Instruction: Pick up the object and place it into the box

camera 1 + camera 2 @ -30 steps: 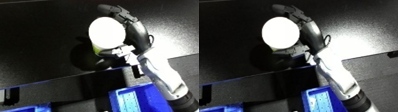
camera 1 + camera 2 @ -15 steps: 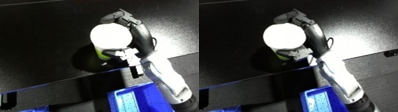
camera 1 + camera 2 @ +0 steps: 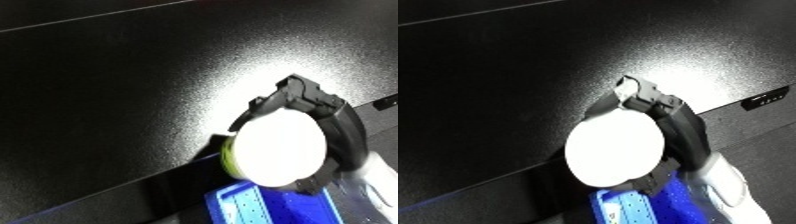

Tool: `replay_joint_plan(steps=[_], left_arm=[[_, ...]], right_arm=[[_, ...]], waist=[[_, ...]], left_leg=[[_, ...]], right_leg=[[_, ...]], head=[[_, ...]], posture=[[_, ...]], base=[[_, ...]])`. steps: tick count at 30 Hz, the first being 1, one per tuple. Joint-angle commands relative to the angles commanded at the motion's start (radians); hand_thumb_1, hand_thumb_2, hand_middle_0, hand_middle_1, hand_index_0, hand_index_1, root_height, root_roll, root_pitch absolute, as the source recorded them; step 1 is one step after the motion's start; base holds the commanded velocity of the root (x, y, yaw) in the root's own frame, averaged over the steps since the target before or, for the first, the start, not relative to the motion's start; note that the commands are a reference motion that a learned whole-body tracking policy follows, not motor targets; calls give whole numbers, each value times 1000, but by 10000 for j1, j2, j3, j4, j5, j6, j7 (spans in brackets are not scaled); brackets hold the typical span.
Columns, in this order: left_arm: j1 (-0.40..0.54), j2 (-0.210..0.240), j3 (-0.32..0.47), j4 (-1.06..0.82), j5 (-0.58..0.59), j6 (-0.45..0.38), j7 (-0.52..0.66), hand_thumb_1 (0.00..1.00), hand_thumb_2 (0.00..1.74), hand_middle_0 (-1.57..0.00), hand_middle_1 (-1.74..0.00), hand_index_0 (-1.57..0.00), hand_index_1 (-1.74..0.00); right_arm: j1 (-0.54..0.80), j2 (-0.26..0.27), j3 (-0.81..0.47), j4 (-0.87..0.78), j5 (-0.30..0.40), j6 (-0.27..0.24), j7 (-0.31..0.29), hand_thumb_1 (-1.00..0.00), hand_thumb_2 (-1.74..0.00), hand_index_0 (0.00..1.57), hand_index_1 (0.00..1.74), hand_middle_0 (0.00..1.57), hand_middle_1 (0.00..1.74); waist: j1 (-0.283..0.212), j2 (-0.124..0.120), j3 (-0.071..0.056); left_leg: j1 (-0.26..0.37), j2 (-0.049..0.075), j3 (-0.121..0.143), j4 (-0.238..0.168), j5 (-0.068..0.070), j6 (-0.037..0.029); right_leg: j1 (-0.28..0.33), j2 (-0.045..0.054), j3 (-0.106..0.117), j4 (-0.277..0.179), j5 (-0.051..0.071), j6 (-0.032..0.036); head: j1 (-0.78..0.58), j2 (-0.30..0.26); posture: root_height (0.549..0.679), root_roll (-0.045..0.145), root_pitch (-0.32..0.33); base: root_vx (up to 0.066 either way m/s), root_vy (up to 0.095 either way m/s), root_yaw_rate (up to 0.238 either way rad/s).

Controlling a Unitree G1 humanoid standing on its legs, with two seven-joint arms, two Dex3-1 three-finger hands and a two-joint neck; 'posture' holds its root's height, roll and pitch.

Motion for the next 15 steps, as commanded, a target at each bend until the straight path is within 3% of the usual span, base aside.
replay_joint_plan(steps=[5, 10, 15], left_arm=[[166, -55, 109, 219, -254, -271, -126, 0, 0, 0, 0, 0, 0], [167, -101, 135, 357, -451, -361, -273, 0, 0, 0, 0, 0, 0], [269, -133, 163, 361, -544, -404, -324, 0, 0, 0, 0, 0, 0]], right_arm=[[924, 501, -1183, 819, 851, -1625, -74, -850, -1479, 1334, 1479, 1334, 1479], [1755, 953, -2377, 2253, 1347, -2561, -343, -850, -1479, 1334, 1479, 1334, 1479], [2709, 1193, -3108, 4302, 1548, -3493, -862, -850, -1479, 1334, 1479, 1334, 1479]], waist=[[-313, -17, 0], [-518, 65, 0], [-634, 120, 0]], left_leg=[[87, 53, 138, -26, -96, 20], [151, 40, 260, -76, -177, 53], [194, -33, 305, -145, -214, 138]], right_leg=[[36, 116, 53, -70, 10, 40], [47, 219, 106, -95, -3, 67], [37, 333, 157, -126, 15, 65]], head=[[372, 28], [1163, -135], [1735, -424]], posture=[[616, 74, 36], [616, 75, 39], [616, 74, 44]], base=[[-10, 34, -111], [-1, 44, -58], [0, 28, -58]])
